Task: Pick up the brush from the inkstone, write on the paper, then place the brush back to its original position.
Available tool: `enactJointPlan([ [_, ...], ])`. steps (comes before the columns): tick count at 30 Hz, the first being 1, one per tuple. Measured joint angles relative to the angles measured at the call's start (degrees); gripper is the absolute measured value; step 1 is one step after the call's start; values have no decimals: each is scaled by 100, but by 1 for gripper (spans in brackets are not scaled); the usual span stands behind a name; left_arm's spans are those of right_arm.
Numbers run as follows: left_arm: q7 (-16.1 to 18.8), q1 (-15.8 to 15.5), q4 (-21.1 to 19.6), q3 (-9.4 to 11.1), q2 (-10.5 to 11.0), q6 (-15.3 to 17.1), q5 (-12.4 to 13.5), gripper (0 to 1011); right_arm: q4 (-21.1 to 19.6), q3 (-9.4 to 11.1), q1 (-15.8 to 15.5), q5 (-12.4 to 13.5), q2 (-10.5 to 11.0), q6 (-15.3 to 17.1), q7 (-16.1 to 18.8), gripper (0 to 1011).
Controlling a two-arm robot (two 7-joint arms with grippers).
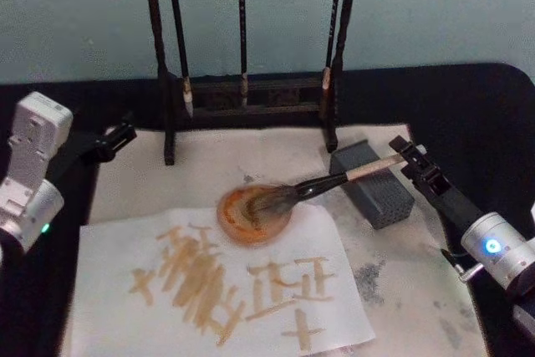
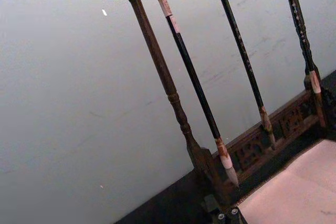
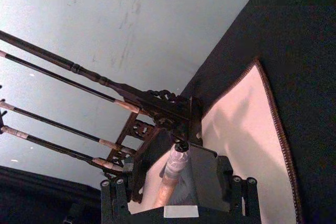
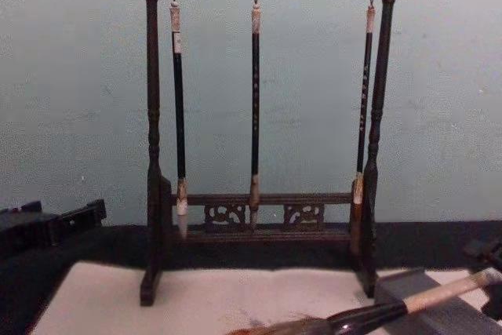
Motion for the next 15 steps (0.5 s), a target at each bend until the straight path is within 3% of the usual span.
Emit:
enactJointPlan([
  [7,0,0,0,0,0,0,0,1002,-3,11,-8,0,-6,-4,-8,1001],
  [14,0,0,0,0,0,0,0,1002,-3,18,-11,-1,-10,-7,-15,871],
  [15,0,0,0,0,0,0,0,1002,-3,19,-12,-1,-10,-7,-16,817],
])
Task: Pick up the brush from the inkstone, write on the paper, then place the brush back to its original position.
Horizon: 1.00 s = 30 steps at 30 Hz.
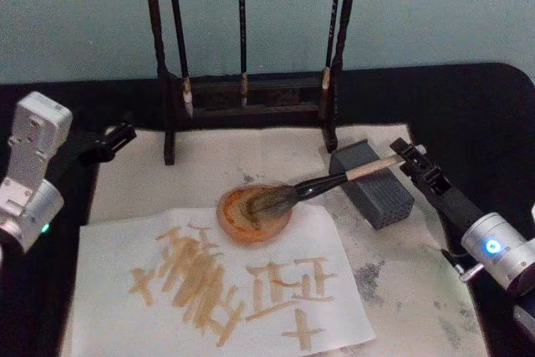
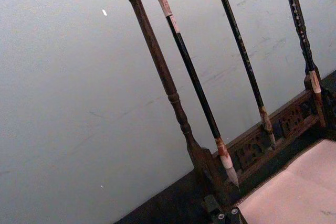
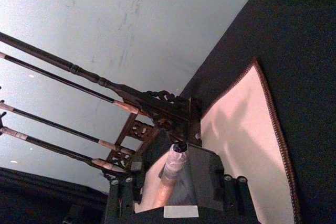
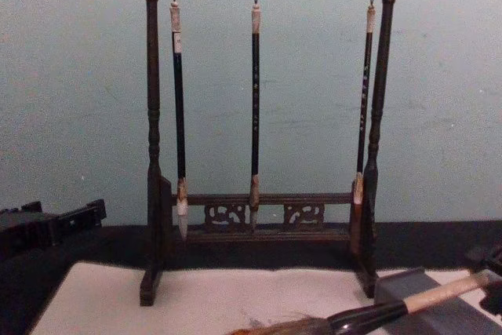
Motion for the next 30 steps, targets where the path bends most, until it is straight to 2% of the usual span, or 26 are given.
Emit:
enactJointPlan([
  [2,0,0,0,0,0,0,0,1000,0,1,-1,0,-1,-1,-1,782],
  [3,0,0,0,0,0,0,0,1002,0,2,-1,-1,-1,-1,-2,727],
  [5,0,0,0,0,0,0,0,1002,0,3,-2,-1,-2,-2,-3,685],
  [6,0,0,0,0,0,0,0,1002,0,4,-3,-1,-3,-3,-3,625],
  [8,0,0,0,0,0,0,0,1002,0,4,-4,-1,-4,-4,-4,586],
  [9,0,0,0,0,0,0,0,1002,0,5,-4,-1,-4,-4,-5,522],
  [12,0,0,0,0,0,0,0,1002,0,6,-6,-1,-5,-6,-5,441],
  [13,0,0,0,0,0,0,0,1002,0,7,-6,-1,-5,-7,-5,441],
  [14,0,0,0,0,0,0,0,1002,0,8,-6,-1,-5,-7,-5,378],
  [19,0,0,0,0,0,0,0,1002,-1,9,-6,0,-5,-8,-2,229],
  [30,0,0,0,0,0,0,0,1002,-2,9,-6,0,-5,-8,-2,204],
])
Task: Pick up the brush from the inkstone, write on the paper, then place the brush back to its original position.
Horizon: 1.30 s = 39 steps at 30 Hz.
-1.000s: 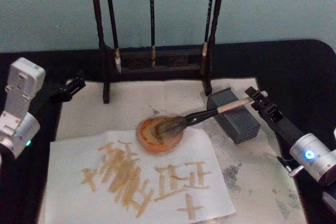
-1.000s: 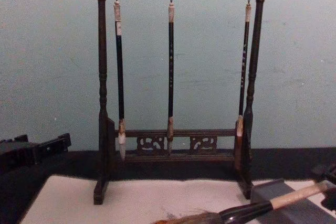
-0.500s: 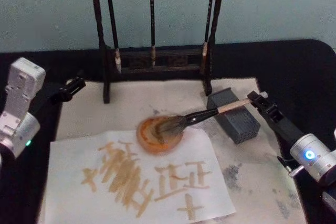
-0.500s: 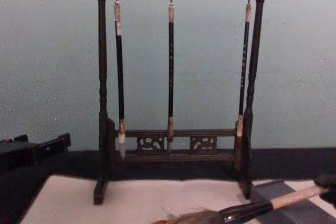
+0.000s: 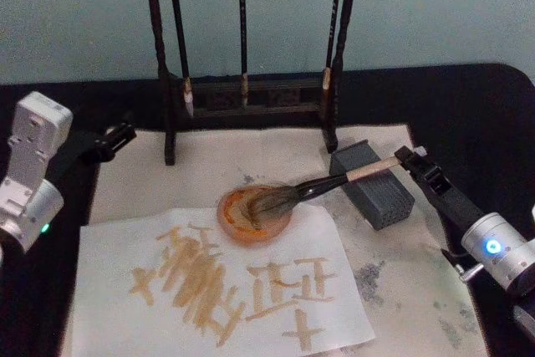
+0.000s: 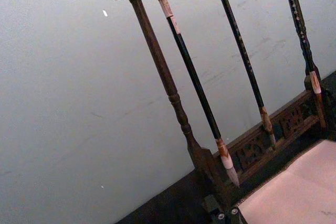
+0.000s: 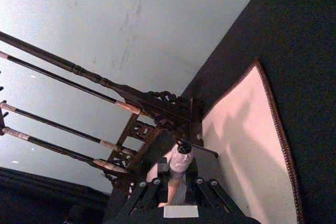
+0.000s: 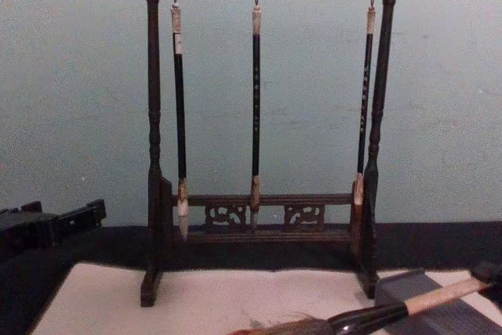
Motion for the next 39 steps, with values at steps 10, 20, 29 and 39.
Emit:
enactJointPlan([
  [10,0,0,0,0,0,0,0,1002,1,0,0,-1,0,0,-2,204],
  [20,0,0,0,0,0,0,0,1000,-564,-214,-135,-348,325,-246,-157,204],
  [29,0,0,0,0,0,0,0,1002,-1242,-537,-152,-878,727,-408,-425,203],
  [39,0,0,0,0,0,0,0,1002,-1804,-783,-83,-1577,1066,-386,-649,203],
])
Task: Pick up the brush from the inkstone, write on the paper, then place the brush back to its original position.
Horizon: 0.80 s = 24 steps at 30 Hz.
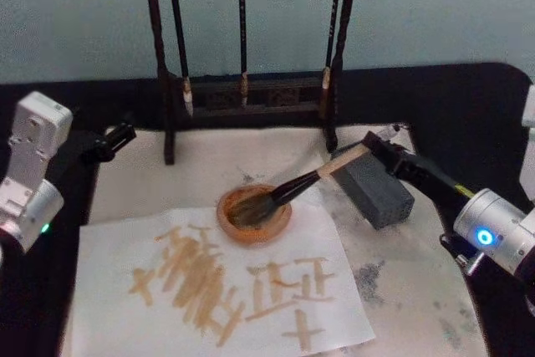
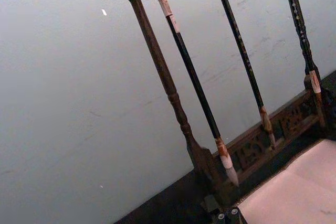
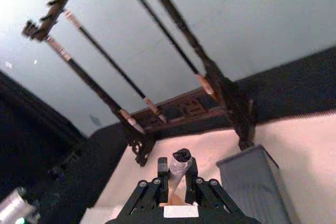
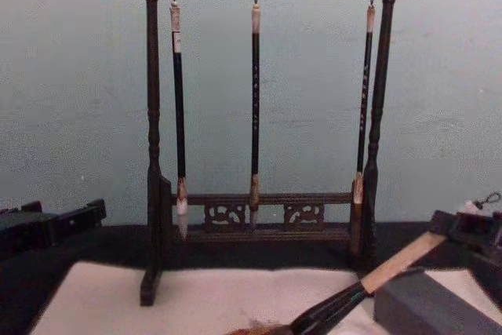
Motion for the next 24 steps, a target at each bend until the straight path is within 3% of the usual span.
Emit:
enactJointPlan([
  [10,0,0,0,0,0,0,0,1002,-635,-112,64,-982,388,80,-215,203],
  [24,0,0,0,0,0,0,0,1000,-1207,3,76,-1573,562,84,-213,195],
])
